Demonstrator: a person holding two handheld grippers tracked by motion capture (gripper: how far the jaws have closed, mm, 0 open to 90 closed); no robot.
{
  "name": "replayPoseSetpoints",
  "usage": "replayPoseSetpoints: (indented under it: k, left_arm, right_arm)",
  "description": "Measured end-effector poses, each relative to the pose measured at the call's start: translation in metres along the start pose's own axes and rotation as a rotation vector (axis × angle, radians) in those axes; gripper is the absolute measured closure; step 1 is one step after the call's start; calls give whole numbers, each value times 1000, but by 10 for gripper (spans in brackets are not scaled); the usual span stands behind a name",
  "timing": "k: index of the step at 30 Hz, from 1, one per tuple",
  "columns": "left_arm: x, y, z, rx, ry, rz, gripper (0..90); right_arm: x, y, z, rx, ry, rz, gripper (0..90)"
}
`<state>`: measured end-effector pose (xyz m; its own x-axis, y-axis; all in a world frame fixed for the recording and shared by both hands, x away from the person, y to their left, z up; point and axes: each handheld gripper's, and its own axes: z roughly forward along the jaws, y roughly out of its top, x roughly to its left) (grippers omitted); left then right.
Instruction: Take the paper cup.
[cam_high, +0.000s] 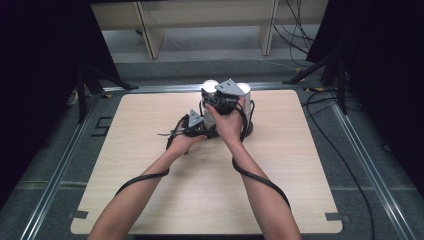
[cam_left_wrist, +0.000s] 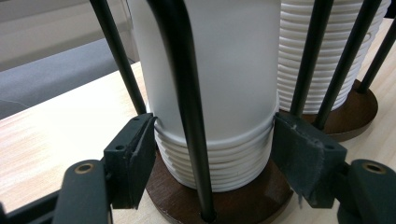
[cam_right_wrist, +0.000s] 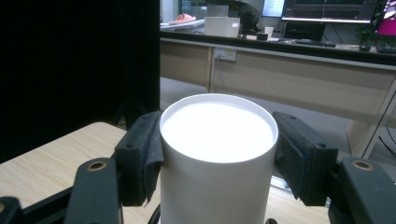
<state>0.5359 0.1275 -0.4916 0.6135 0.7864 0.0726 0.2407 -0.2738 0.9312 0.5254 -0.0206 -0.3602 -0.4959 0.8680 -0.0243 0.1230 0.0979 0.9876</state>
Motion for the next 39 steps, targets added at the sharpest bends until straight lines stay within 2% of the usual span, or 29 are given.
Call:
replayPoseSetpoints:
  k: [2,3,5,6,8,9,14,15,16,17,18,19,20,21,22,23,25,26,27,28,29,30,33,34,36,37,38,39]
  left_arm:
    - [0,0,0,1,2,0,308]
    - [2,0,0,18,3,29,311]
    - [2,0,0,25,3,27,310]
    - [1,0,0,24,4,20,309]
    - [0,-1,0,8,1,5,306]
    - [-1,-1,0,4,-3,1,299]
    - [0,1,-5,1,3,3,276]
    - [0,2,-9,6,0,10,249]
    - [0,2,-9,6,0,10,233]
    - [-1,2,-13,14,-1,13,210]
    - [-1,2,-13,14,-1,13,193]
    - [0,2,-20,36,3,29,172]
    - [0,2,-20,36,3,29,161]
    - [0,3,-29,46,1,43,148]
    - [0,3,-29,46,1,43,143]
    - [-1,2,-37,33,-6,33,141]
    - [-2,0,-46,39,-4,30,139]
    - [-1,0,-51,50,-3,46,134]
    - [-1,0,-51,50,-3,46,132]
    - [-1,-1,-56,52,-4,45,132]
    - [-1,-4,-64,37,-3,34,128]
    - [-1,-4,-64,37,-3,34,127]
    - [-3,-4,-76,8,-14,55,124]
    - [-4,-5,-79,6,-16,60,124]
    - [-6,-5,-87,0,-17,69,123]
    - [-7,-5,-90,-3,-16,73,123]
    - [-8,-5,-93,-4,-17,73,123]
    - [-10,-5,-100,-17,-25,66,123]
  right_arm:
    - [0,2,-2,-1,3,0,362]
    - [0,5,-4,-26,2,-4,363]
    - [0,6,-5,-19,10,6,363]
    - [0,8,-6,-33,13,6,363]
    - [1,11,-8,-32,13,-13,363]
    - [2,13,-10,-30,17,3,363]
    - [2,16,-14,-34,19,20,363]
    - [0,17,-16,-49,26,-22,363]
    - [0,17,-16,-49,26,-22,363]
    - [2,18,-19,-44,37,12,363]
    - [2,18,-19,-44,37,12,363]
    - [2,19,-23,-49,41,-11,362]
    - [2,19,-23,-49,41,-11,362]
    - [2,18,-26,-45,46,-4,362]
    - [2,18,-26,-45,46,-4,362]
    - [4,17,-31,-37,56,26,361]
    - [3,16,-34,-38,62,22,362]
    - [1,15,-36,-39,53,7,362]
    - [1,15,-36,-39,53,7,362]
    - [2,14,-38,-27,62,34,362]
    - [-1,14,-42,-49,59,-7,361]
    - [-1,14,-42,-49,59,-7,361]
    - [1,12,-47,-34,85,41,362]
    - [1,11,-48,-42,89,46,362]
    - [0,10,-51,-42,82,25,362]
    - [1,9,-54,-28,96,45,361]
    - [1,9,-54,-28,96,45,361]
    - [3,7,-57,-44,113,57,360]
